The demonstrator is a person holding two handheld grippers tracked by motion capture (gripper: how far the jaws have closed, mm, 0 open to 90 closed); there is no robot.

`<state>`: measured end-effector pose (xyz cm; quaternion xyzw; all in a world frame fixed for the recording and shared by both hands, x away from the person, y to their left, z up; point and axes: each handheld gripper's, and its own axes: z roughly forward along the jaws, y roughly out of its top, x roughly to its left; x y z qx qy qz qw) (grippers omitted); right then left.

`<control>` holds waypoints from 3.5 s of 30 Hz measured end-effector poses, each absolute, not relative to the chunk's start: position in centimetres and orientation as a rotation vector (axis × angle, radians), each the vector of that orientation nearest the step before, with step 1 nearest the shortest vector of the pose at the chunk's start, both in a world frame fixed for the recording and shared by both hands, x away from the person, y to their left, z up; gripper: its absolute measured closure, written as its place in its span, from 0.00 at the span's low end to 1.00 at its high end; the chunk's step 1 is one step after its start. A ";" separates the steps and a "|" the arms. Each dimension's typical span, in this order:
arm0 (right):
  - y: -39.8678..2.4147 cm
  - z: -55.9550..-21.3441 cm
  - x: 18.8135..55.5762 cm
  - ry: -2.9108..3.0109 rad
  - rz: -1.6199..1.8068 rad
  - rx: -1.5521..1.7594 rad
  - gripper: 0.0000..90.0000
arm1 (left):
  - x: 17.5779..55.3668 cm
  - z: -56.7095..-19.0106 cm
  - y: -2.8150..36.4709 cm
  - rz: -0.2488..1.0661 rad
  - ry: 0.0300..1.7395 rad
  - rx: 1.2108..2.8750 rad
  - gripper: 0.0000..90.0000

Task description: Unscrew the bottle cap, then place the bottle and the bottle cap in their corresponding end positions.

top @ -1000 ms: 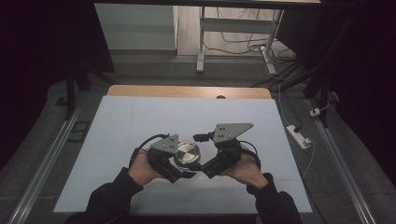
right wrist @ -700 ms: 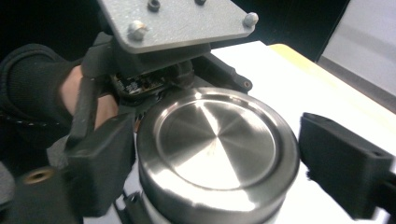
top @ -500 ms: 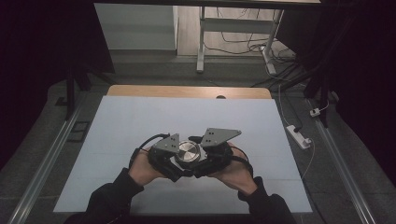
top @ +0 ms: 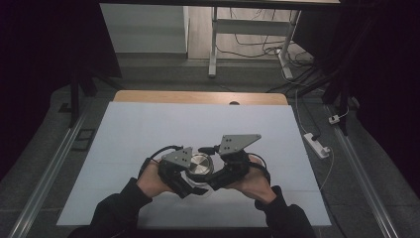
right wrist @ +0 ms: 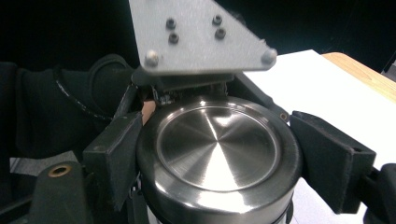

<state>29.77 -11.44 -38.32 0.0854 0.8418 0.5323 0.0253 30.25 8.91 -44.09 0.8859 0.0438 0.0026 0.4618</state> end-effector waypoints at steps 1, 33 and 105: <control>-11.5 -38.3 29.8 2.599 1.649 0.271 0.22 | 30.3 -44.1 8.9 0.007 0.114 2.178 0.17; -12.5 -38.7 29.2 2.505 1.628 0.382 0.22 | 32.5 -45.6 10.8 0.134 0.362 2.155 0.17; -13.3 -45.9 27.6 2.566 1.500 0.395 0.22 | 40.2 -46.8 9.9 0.254 0.516 2.091 0.17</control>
